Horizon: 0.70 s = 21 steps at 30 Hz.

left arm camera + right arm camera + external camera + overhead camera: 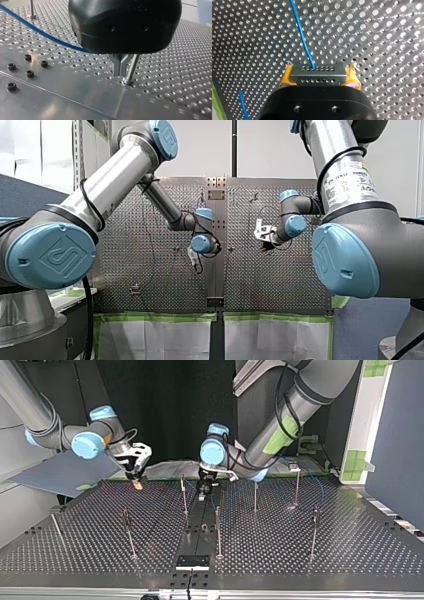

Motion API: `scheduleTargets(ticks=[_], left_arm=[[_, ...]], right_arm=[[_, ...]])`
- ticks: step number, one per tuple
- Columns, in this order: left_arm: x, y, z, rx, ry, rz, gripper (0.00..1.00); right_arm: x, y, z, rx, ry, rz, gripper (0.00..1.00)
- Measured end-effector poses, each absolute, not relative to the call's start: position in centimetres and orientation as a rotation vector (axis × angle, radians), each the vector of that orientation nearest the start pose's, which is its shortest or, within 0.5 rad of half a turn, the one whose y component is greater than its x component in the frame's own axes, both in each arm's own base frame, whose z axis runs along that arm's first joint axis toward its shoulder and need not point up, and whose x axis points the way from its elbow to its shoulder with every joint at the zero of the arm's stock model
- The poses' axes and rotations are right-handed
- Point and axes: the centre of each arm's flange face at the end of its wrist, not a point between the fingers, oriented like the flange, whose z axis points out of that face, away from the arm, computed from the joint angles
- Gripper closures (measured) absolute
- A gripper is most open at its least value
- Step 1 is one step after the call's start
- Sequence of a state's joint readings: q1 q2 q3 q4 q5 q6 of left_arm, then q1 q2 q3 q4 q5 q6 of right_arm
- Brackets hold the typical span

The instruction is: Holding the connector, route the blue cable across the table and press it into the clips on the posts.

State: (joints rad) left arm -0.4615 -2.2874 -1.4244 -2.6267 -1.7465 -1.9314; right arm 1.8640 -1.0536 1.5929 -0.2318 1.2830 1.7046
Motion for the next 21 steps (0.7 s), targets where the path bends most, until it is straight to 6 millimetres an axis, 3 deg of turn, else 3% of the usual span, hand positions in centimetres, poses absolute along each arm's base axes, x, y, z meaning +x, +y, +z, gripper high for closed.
scheduleTargets(ticks=[10,21], left_arm=[[56.0,-42.2,15.5,0.002,1.726,-0.483,1.0],[57.3,-41.6,16.2,-0.001,1.691,-0.496,1.0]], right_arm=[[32.5,-54.0,20.3,-2.43,1.678,-2.029,1.0],[31.3,-54.7,20.1,-2.424,1.714,-2.027,1.0]])
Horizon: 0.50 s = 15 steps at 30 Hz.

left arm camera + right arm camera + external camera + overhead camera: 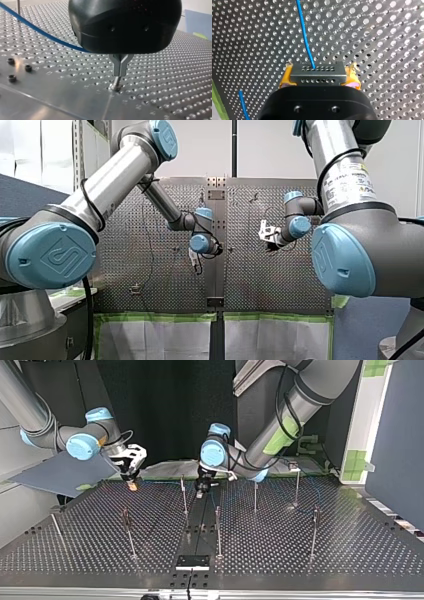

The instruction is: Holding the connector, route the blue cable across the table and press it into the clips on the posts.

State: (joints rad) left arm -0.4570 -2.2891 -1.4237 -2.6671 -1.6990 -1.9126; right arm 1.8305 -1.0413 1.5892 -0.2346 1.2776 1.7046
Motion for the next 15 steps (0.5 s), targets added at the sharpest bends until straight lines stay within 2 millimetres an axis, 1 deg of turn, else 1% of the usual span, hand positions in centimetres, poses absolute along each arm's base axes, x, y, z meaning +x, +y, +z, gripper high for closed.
scheduleTargets(ticks=[4,11,12,13,15], left_arm=[[57.8,-41.4,16.4,-0.006,1.683,-0.495,1.0],[58.8,-40.7,17.1,-0.019,1.676,-0.483,1.0],[58.9,-40.6,17.2,-0.02,1.676,-0.481,0.85],[59.0,-40.6,17.3,-0.019,1.677,-0.479,0.85],[58.9,-40.6,17.3,-0.016,1.681,-0.474,0.58]], right_arm=[[30.4,-55.9,20.2,-2.416,1.735,-2.038,1.0],[29.8,-57.6,21.6,-2.4,1.736,-2.09,1.0],[29.8,-57.8,21.9,-2.396,1.736,-2.098,1.0],[29.8,-57.9,22.0,-2.394,1.736,-2.103,1.0],[29.7,-58.1,22.3,-2.39,1.736,-2.112,1.0]])
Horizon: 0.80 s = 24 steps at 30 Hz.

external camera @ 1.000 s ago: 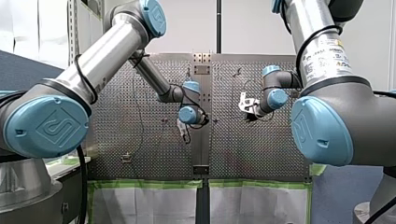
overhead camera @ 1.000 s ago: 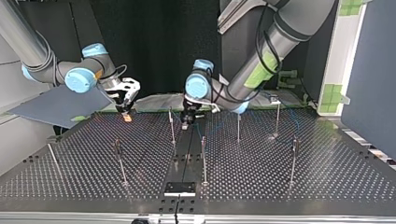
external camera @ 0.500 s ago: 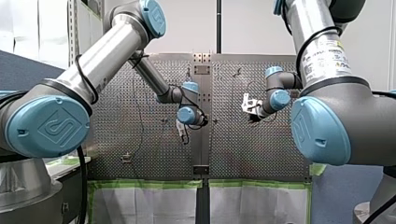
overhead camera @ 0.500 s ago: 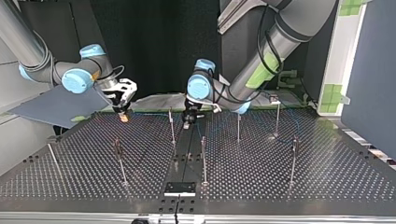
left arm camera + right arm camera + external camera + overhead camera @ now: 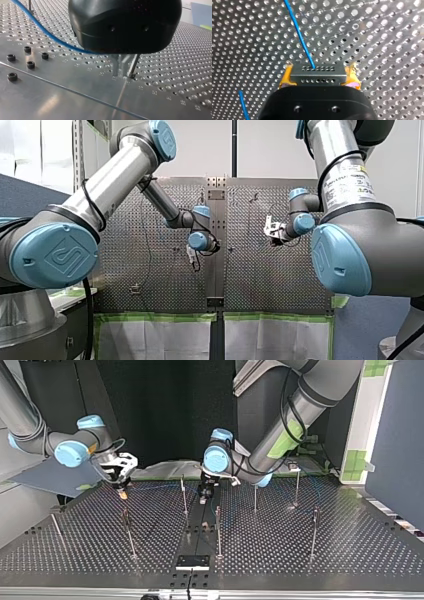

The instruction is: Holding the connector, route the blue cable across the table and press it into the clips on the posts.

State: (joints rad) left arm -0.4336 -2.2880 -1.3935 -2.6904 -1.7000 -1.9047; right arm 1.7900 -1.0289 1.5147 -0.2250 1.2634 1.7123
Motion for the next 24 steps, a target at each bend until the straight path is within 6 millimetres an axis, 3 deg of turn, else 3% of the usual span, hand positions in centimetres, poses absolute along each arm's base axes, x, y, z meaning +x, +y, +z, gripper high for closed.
scheduleTargets(ticks=[1,2,3,4,5,14,24], left_arm=[[58.9,-40.6,17.3,-0.014,1.682,-0.473,0.58],[58.9,-40.6,17.3,-0.013,1.684,-0.472,0.34],[58.8,-40.6,17.3,-0.011,1.687,-0.471,0.18],[58.8,-40.6,17.2,-0.01,1.69,-0.47,0.18],[58.7,-40.7,17.2,-0.009,1.694,-0.468,0.0],[57.8,-40.6,17.3,0.015,1.741,-0.376,0.0],[54.8,-41.3,20.8,0.066,1.761,-0.271,0.0]], right_arm=[[29.7,-58.2,22.3,-2.39,1.735,-2.114,1.0],[29.6,-58.3,22.4,-2.389,1.734,-2.116,1.0],[29.6,-58.3,22.4,-2.388,1.731,-2.118,1.0],[29.6,-58.3,22.5,-2.388,1.729,-2.119,1.0],[29.6,-58.3,22.5,-2.387,1.727,-2.119,1.0],[29.6,-58.3,22.5,-2.385,1.711,-2.121,1.0],[29.7,-58.3,22.5,-2.384,1.705,-2.119,1.0]])
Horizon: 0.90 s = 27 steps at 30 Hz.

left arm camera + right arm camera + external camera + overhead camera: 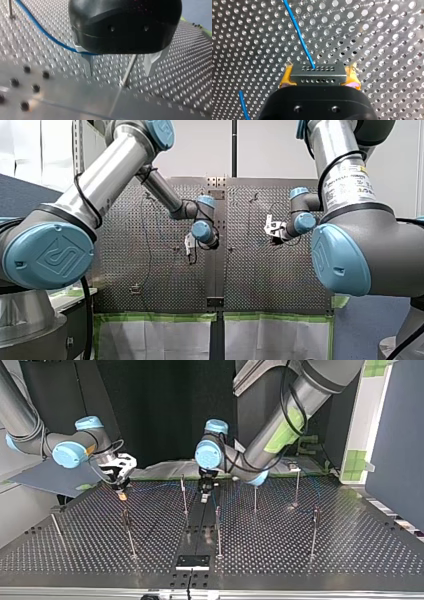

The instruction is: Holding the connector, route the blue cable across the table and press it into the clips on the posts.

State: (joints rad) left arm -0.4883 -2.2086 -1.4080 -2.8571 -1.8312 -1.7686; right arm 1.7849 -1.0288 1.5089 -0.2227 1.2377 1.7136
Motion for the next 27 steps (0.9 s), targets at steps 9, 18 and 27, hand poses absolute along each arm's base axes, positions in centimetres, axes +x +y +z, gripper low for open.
scheduleTargets(ticks=[9,18,27], left_arm=[[49.9,-42.8,22.5,0.149,1.814,-0.25,0.0],[45.8,-45.4,24.4,0.152,1.811,-0.272,0.0],[44.0,-49.5,23.9,0.11,1.773,-0.341,0.0]], right_arm=[[29.7,-58.3,22.5,-2.375,1.695,-2.119,1.0],[29.7,-58.3,22.5,-2.369,1.7,-2.117,1.0],[29.6,-58.2,22.5,-2.367,1.708,-2.103,1.0]])
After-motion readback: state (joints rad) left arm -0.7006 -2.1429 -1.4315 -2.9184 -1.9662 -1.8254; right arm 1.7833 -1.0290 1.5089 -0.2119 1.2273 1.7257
